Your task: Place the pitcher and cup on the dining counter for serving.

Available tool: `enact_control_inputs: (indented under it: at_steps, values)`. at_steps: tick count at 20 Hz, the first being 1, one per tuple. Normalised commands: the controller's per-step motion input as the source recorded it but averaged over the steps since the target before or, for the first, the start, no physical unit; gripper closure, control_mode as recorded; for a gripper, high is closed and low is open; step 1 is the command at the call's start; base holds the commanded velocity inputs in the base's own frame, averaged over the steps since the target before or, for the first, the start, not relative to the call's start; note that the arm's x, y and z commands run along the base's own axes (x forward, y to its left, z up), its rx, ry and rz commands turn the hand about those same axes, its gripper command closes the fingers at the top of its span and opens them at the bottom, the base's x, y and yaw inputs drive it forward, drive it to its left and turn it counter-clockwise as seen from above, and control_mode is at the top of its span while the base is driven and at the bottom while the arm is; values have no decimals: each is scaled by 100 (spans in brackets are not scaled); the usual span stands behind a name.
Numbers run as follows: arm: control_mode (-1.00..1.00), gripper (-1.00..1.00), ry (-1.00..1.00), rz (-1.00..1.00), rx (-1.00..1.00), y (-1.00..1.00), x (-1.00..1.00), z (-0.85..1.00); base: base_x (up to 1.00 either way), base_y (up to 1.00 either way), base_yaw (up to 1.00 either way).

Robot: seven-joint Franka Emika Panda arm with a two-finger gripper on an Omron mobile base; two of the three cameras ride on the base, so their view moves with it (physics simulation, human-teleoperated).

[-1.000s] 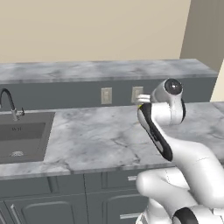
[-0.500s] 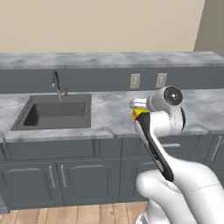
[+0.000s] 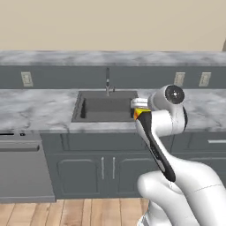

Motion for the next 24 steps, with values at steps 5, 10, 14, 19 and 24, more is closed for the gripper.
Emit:
enact_control_inputs:
  at_steps: [5,10,14,19,24]
  values:
    - [100,100,0,0,0,0,0,0,46,100,13]
    - [100,100,0,0,0,0,0,0,27,100,16]
    - [100,100,0,0,0,0,0,0,14,100,21]
    - [100,100,0,0,0,0,0,0,13,100,24]
    - [100,100,0,0,0,0,0,0,24,100,23]
